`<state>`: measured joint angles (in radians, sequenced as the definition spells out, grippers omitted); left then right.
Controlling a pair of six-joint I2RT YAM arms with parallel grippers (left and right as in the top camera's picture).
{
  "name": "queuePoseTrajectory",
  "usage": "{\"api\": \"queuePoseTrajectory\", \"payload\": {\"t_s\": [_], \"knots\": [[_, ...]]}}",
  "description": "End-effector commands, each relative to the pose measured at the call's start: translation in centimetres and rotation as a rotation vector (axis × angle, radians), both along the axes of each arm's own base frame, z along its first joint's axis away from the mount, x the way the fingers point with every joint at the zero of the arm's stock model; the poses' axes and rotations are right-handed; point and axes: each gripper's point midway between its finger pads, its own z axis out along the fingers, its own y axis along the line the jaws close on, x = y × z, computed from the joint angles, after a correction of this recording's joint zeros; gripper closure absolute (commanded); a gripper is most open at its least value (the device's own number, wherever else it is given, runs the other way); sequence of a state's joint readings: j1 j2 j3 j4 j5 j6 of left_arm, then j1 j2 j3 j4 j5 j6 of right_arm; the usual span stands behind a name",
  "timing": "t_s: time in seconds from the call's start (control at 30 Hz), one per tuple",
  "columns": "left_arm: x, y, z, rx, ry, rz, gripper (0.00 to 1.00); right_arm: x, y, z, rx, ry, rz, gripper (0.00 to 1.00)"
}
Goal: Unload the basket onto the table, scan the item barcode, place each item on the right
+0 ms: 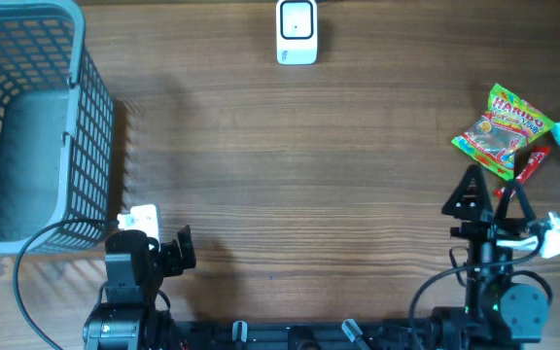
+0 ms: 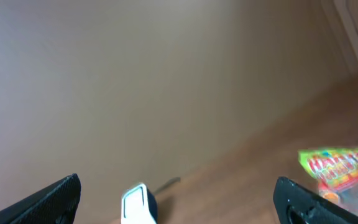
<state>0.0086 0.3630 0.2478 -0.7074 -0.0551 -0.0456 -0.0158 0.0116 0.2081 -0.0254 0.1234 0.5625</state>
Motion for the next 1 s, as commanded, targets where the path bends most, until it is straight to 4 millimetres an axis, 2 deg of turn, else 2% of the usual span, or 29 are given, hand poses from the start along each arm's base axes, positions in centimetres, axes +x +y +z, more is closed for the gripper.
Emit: {"api": "queuePoseTrajectory", "payload": {"t_s": [0.0, 0.17, 0.27, 0.33, 0.97], "knots": [[0.0, 0.3, -0.1, 0.015, 0.000, 0.002, 0.00, 0.9, 0.6, -1.8, -0.045, -0.030, 0.026, 0.00], [0.0, 0.2, -0.1, 0.015, 0.000, 0.002, 0.00, 1.7, 0.7, -4.8, -0.060, 0.013, 0.031, 0.00], [0.0, 0.3, -0.1, 0.015, 0.000, 0.002, 0.00, 2.0, 0.6, -7.7, -0.097, 0.129, 0.025, 0.00], [0.0, 0.3, -0.1, 0.015, 0.000, 0.002, 0.00, 2.1, 0.8, -8.6, -0.125, 0.170, 0.037, 0.00], [-0.1, 0.3, 0.0, 0.029, -0.005, -0.002, 0.00, 2.1, 1.1, -8.7, -0.142, 0.172, 0.050, 0.00]]}}
